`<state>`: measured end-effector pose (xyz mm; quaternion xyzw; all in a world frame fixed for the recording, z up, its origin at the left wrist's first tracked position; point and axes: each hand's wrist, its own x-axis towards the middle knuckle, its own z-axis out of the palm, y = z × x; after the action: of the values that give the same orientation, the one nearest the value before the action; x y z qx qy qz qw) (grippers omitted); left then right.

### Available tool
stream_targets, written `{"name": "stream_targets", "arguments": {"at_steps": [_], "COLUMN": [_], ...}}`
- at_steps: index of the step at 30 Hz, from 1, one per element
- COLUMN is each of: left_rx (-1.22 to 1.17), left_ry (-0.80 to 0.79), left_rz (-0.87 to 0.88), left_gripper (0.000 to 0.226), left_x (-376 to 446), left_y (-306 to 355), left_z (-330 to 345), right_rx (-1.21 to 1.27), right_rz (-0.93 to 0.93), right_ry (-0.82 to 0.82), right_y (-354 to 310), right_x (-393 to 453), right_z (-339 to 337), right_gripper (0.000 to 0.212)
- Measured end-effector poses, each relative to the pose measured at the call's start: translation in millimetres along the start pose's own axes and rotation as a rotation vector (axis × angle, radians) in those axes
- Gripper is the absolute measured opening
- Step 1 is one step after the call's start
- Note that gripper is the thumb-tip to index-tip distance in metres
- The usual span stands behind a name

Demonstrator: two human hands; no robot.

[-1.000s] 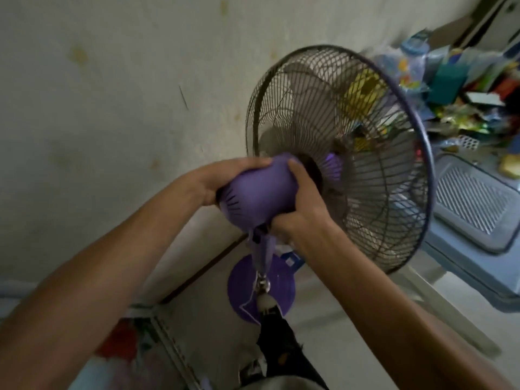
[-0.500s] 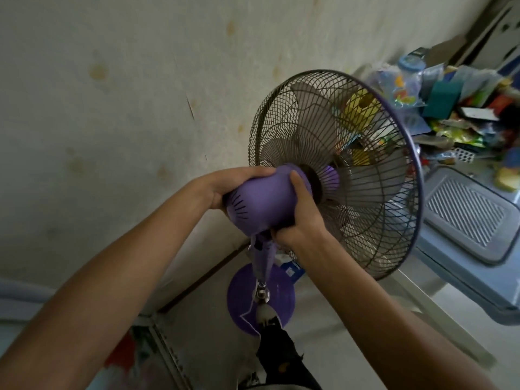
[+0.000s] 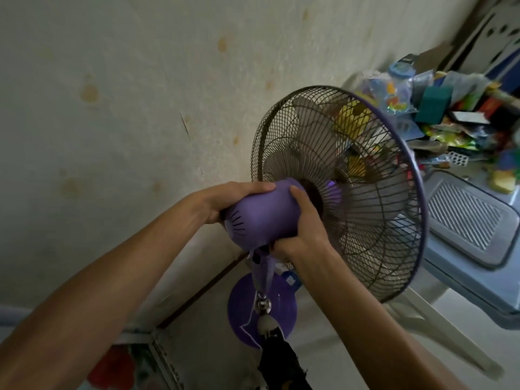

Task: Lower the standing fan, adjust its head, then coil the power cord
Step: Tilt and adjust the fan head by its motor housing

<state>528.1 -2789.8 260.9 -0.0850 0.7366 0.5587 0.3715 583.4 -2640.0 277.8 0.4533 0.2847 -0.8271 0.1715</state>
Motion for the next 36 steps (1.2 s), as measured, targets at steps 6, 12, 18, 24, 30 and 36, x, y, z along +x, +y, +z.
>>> {"name": "stream_targets", "arguments": {"at_steps": [6, 12, 18, 24, 30, 36], "left_rx": [0.062, -0.013, 0.047, 0.091, 0.092, 0.080], "left_ry": [-0.055, 0.051, 0.211, 0.214, 0.230, 0.273], "left_rz": [-0.072, -0.058, 0.160, 0.209, 0.220, 0.281], "left_gripper": [0.066, 0.056, 0.037, 0.024, 0.040, 0.030], "left_x": [-1, -8, -16, -21, -23, -24], "left_y": [8, 8, 6, -1, -3, -7], "left_z": [-3, 5, 22, 26, 30, 38], "right_rx": [0.044, 0.009, 0.015, 0.013, 0.001, -0.091], "right_rz": [-0.057, -0.093, -0.145, -0.127, -0.123, -0.141], "right_ry": [-0.099, -0.177, -0.172, -0.209, -0.214, -0.186], "right_y": [17, 23, 7, 8, 4, 2], "right_x": [-8, 0, 5, 7, 6, 0], "right_z": [-20, -33, -38, -44, -45, -52], "right_gripper": [0.079, 0.087, 0.085, 0.085, 0.080, 0.076]}}
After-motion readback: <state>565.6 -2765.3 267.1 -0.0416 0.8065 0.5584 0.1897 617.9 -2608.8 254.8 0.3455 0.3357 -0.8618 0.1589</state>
